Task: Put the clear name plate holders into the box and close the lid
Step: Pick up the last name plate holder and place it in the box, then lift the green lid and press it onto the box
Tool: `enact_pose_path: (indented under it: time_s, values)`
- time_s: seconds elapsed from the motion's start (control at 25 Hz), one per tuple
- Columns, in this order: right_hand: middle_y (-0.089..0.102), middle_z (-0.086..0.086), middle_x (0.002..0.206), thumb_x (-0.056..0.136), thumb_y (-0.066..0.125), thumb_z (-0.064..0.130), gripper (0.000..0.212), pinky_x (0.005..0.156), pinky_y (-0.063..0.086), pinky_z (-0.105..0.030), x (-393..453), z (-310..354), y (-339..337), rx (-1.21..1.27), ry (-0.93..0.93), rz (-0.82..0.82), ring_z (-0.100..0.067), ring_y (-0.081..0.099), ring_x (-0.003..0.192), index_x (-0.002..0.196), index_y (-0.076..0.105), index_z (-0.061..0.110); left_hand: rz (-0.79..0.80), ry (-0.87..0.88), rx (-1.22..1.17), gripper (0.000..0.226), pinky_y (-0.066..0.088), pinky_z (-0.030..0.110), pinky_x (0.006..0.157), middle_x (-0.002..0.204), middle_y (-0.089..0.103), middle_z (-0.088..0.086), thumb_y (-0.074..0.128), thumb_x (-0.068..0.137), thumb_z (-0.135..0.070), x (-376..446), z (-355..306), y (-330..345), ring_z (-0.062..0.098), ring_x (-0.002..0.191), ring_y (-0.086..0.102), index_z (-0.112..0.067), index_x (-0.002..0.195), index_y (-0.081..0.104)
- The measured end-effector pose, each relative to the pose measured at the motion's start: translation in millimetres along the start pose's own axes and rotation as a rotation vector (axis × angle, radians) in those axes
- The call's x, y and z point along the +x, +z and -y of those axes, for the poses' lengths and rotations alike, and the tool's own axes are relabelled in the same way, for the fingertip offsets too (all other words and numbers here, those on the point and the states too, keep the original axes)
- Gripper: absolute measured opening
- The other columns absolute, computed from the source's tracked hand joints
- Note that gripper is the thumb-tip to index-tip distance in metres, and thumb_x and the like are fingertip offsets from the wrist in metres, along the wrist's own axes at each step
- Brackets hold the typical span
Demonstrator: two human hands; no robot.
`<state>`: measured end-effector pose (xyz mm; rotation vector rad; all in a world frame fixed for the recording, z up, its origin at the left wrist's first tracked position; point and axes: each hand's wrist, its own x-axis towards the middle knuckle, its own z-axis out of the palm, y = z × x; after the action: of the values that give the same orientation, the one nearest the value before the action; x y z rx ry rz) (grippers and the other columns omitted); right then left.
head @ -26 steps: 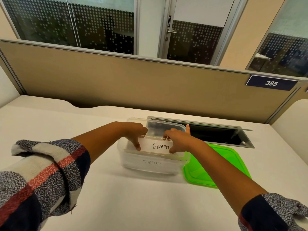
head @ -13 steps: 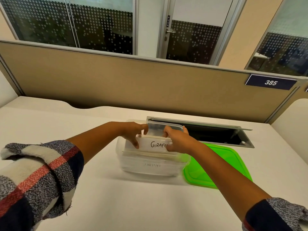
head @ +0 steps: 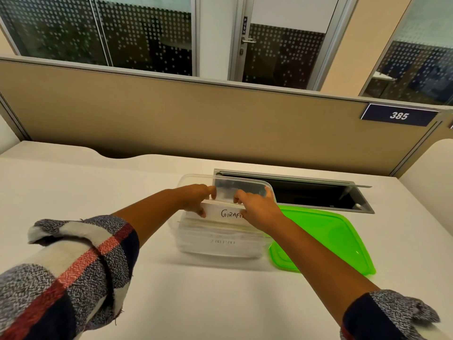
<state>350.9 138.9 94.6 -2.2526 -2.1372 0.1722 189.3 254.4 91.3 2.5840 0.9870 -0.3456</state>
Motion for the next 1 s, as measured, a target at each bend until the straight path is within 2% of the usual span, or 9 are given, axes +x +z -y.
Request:
enact_pose_path:
  time_s: [0.12, 0.2, 0.48, 0.6, 0.72, 0.8, 0.92, 1.0]
  values:
    - [0.065, -0.003, 0.118, 0.09, 0.053, 0.016, 0.025, 0.114, 0.007, -0.052, 3, -2, 1, 0.001, 0.019, 0.001, -0.026, 0.056, 0.114, 0.113, 0.047, 0.021, -0.015, -0.016, 0.061, 0.053, 0.043, 0.035, 0.1, 0.134, 0.052, 0.011, 0.068, 0.081, -0.015, -2, 0, 6, 0.027, 0.117, 0.05, -0.015, 0.128, 0.043]
    - [0.065, -0.003, 0.116, 0.089, 0.053, 0.017, 0.023, 0.114, 0.01, -0.05, 1, -1, -1, 0.019, 0.024, -0.008, -0.025, 0.057, 0.112, 0.111, 0.047, 0.02, -0.085, -0.029, 0.121, 0.047, 0.042, 0.035, 0.101, 0.135, 0.052, 0.01, 0.062, 0.085, -0.013, -8, -2, 7, 0.027, 0.12, 0.049, -0.015, 0.129, 0.045]
    - [0.064, 0.005, 0.117, 0.09, 0.051, 0.022, 0.021, 0.114, 0.017, -0.048, -55, -13, -21, 0.225, 0.113, -0.258, -0.018, 0.056, 0.114, 0.112, 0.051, 0.022, -0.414, -0.023, 0.075, 0.039, 0.039, 0.033, 0.104, 0.138, 0.05, 0.007, 0.053, 0.09, -0.014, -62, -24, 0, 0.023, 0.127, 0.043, -0.015, 0.129, 0.049]
    - [0.065, -0.001, 0.116, 0.089, 0.051, 0.01, 0.03, 0.108, 0.03, -0.046, -98, -29, -9, 0.218, 0.177, -0.402, -0.025, 0.058, 0.11, 0.117, 0.052, 0.021, -0.577, 0.1, 0.16, 0.04, 0.034, 0.036, 0.11, 0.14, 0.049, 0.008, 0.056, 0.089, -0.014, -104, -44, 19, 0.025, 0.133, 0.04, -0.013, 0.129, 0.051]
    - [0.064, -0.013, 0.12, 0.082, 0.047, -0.009, 0.05, 0.09, 0.049, -0.044, -138, -44, 10, 0.461, 0.34, -0.481, -0.035, 0.061, 0.103, 0.127, 0.049, 0.014, -0.732, 0.258, 0.174, 0.041, 0.033, 0.041, 0.106, 0.133, 0.057, 0.009, 0.059, 0.084, -0.012, -142, -62, 55, 0.027, 0.127, 0.049, -0.01, 0.125, 0.055]
    - [0.059, -0.013, 0.128, 0.082, 0.045, -0.011, 0.056, 0.09, 0.049, -0.043, -156, -49, 26, 0.512, 0.404, -0.42, -0.034, 0.059, 0.109, 0.132, 0.044, 0.014, -0.748, 0.285, 0.116, 0.042, 0.034, 0.04, 0.105, 0.134, 0.056, 0.006, 0.048, 0.088, -0.022, -163, -72, 88, 0.023, 0.128, 0.047, -0.01, 0.128, 0.052]
    - [0.045, -0.001, 0.143, 0.091, 0.044, 0.009, 0.052, 0.11, 0.032, -0.042, -172, -46, 51, 0.217, 0.378, -0.154, -0.019, 0.043, 0.131, 0.14, 0.033, 0.023, -0.592, 0.227, 0.11, 0.05, 0.035, 0.031, 0.107, 0.134, 0.056, 0.001, 0.025, 0.096, -0.039, -185, -78, 137, 0.019, 0.126, 0.05, -0.013, 0.13, 0.05]
    - [0.039, 0.009, 0.145, 0.094, 0.043, 0.023, 0.046, 0.115, 0.016, -0.045, -178, -41, 62, 0.09, 0.367, -0.032, -0.009, 0.034, 0.135, 0.138, 0.032, 0.032, -0.472, 0.094, 0.087, 0.062, 0.015, 0.021, 0.114, 0.129, 0.061, -0.004, 0.008, 0.095, -0.043, -197, -77, 160, 0.014, 0.118, 0.058, -0.016, 0.127, 0.054]
